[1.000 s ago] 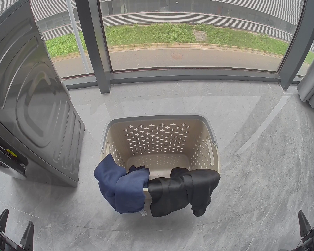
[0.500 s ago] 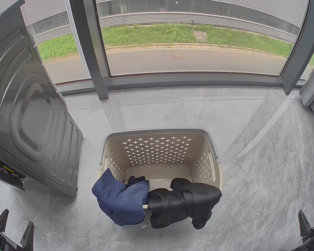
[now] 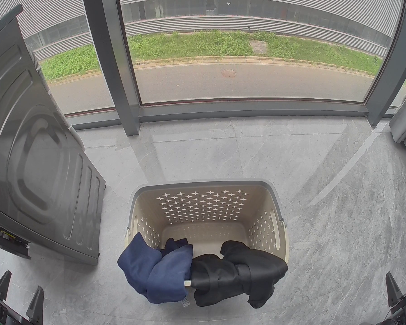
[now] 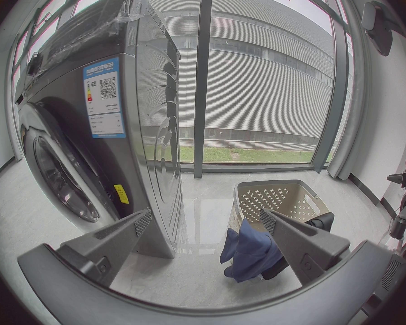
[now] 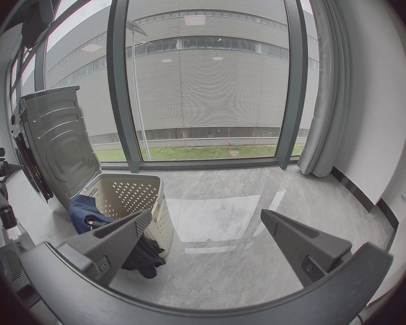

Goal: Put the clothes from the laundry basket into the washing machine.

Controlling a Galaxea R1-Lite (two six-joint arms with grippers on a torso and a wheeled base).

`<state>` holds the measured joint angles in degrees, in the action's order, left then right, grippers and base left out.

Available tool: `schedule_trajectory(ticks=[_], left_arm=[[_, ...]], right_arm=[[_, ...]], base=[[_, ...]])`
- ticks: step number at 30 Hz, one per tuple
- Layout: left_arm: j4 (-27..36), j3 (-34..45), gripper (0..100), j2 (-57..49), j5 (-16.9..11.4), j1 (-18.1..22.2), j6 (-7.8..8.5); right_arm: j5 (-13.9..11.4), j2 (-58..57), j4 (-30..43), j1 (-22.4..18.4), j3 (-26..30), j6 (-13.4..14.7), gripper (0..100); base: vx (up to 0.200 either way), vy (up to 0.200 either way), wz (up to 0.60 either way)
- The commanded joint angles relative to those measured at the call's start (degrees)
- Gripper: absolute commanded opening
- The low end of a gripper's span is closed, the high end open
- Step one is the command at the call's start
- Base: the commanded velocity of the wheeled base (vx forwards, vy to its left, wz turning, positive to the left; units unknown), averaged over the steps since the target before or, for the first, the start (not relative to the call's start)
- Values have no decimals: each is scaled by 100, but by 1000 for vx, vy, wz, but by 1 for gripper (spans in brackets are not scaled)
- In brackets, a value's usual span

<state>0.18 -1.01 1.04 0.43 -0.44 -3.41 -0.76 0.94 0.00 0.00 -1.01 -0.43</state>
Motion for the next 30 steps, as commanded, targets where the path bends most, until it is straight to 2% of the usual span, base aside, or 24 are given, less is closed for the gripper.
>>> schedule_trajectory(ticks=[1, 3, 9, 18, 24, 30], left_arm=[[-1, 92, 100, -104, 1, 0, -1], [-1, 101, 100, -104, 1, 0, -1], [8, 92, 100, -104, 1, 0, -1], [8, 92, 100, -104, 1, 0, -1], [8, 92, 100, -104, 1, 0, -1], [8, 92, 100, -104, 1, 0, -1]], right_arm=[[-4, -94, 0, 0, 101, -1, 100], [-4, -94, 0, 0, 101, -1, 100], [-4, -94, 0, -9, 101, -1, 100], [-4, -94, 0, 0, 101, -1, 100], [-4, -94, 0, 0, 101, -1, 100], [-4, -94, 0, 0, 101, -1, 100]], base=[[0, 0, 0], [0, 0, 0], [200, 0, 0], [0, 0, 0], [200, 0, 0], [0, 0, 0]])
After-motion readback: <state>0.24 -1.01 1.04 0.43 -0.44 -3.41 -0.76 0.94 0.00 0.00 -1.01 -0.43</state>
